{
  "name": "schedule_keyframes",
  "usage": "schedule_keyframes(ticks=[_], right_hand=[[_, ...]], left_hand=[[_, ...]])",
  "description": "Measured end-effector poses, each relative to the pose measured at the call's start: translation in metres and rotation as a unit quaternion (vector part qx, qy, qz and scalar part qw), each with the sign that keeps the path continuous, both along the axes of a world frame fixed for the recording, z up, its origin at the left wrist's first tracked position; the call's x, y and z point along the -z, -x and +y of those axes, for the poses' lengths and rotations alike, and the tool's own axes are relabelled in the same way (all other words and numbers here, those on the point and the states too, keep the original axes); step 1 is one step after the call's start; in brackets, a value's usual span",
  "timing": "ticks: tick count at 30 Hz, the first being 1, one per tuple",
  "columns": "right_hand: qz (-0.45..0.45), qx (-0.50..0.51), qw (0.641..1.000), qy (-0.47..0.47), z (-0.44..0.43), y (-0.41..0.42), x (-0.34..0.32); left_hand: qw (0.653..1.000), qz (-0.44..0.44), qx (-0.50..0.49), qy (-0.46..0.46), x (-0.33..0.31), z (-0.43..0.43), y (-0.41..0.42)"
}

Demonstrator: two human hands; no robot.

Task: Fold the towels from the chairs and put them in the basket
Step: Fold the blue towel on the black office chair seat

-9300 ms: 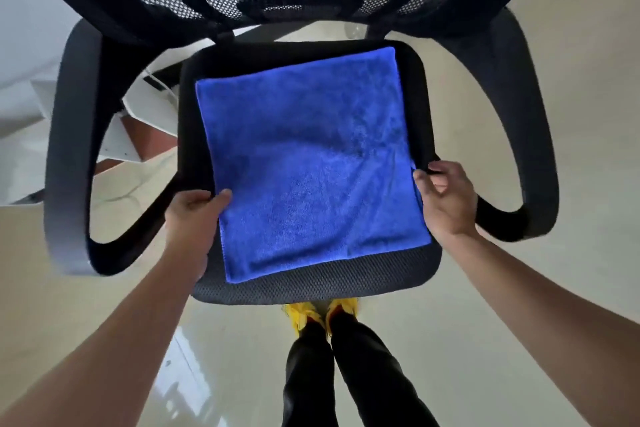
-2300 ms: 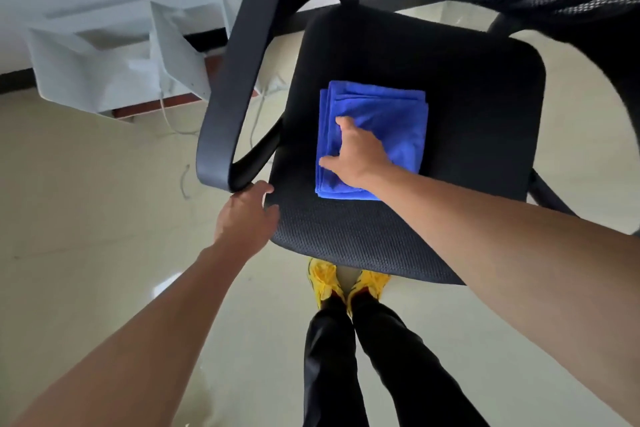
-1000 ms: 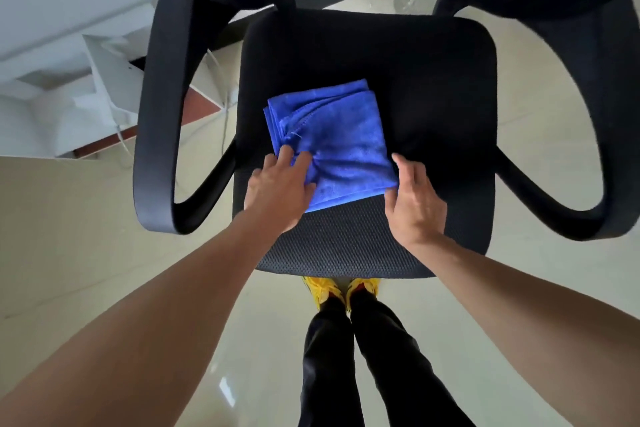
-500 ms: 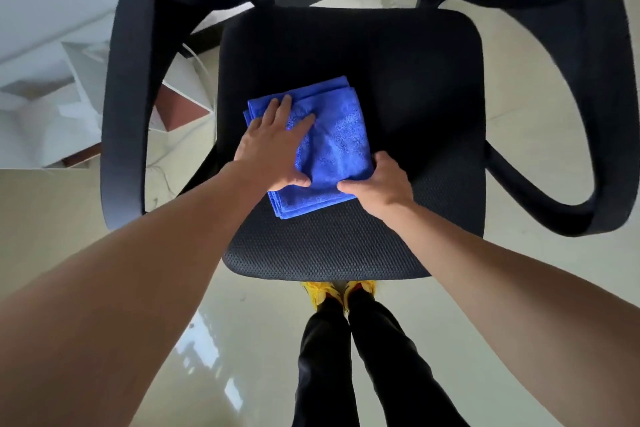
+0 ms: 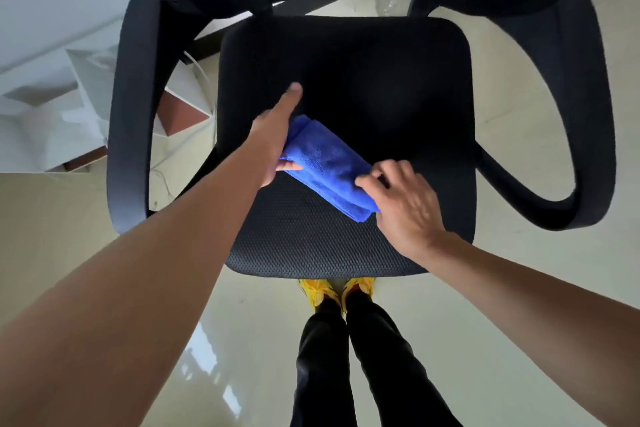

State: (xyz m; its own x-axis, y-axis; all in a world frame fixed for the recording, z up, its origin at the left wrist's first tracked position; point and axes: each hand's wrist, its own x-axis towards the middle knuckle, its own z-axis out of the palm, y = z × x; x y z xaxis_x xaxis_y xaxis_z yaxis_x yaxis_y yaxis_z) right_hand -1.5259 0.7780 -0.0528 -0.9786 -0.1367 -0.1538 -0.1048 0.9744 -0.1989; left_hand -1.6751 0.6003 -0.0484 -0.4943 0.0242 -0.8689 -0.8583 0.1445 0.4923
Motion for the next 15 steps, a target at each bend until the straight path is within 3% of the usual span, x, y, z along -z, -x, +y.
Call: schedule_keyframes(ticks=[5,7,8,10,11,12,13,15], right_hand=[[-0.069,-0.026,0.997,-0.038,-0.017,-0.019,0.000],[-0.068,-0.024,0.997,-0.023,-0.021,-0.021,-0.002],[-0.065,-0.027,0.997,-0.017,-0.022,-0.021,-0.003],[-0.074,-0.035,0.997,-0.014,-0.024,-0.019,-0.002],[-0.085,-0.035,0.996,-0.014,-0.024,-0.018,-0.001],[-0.096,-0.031,0.995,-0.011,-0.023,-0.017,0.001],[-0.106,-0.025,0.994,-0.004,-0.022,-0.016,0.004],[-0.116,-0.015,0.993,0.025,-0.020,-0.016,0.007]], left_hand=[[0.969,0.165,0.145,0.117,0.013,-0.017,-0.009],[0.924,0.238,0.218,0.207,0.013,-0.017,-0.014],[0.877,0.289,0.266,0.275,0.012,-0.016,-0.018],[0.743,0.413,0.371,0.373,0.010,-0.013,-0.026],[0.686,0.457,0.423,0.375,0.010,-0.010,-0.031],[0.652,0.476,0.475,0.352,0.010,-0.008,-0.035],[0.647,0.468,0.512,0.315,0.012,-0.006,-0.038],[0.706,0.392,0.536,0.245,0.018,-0.008,-0.039]])
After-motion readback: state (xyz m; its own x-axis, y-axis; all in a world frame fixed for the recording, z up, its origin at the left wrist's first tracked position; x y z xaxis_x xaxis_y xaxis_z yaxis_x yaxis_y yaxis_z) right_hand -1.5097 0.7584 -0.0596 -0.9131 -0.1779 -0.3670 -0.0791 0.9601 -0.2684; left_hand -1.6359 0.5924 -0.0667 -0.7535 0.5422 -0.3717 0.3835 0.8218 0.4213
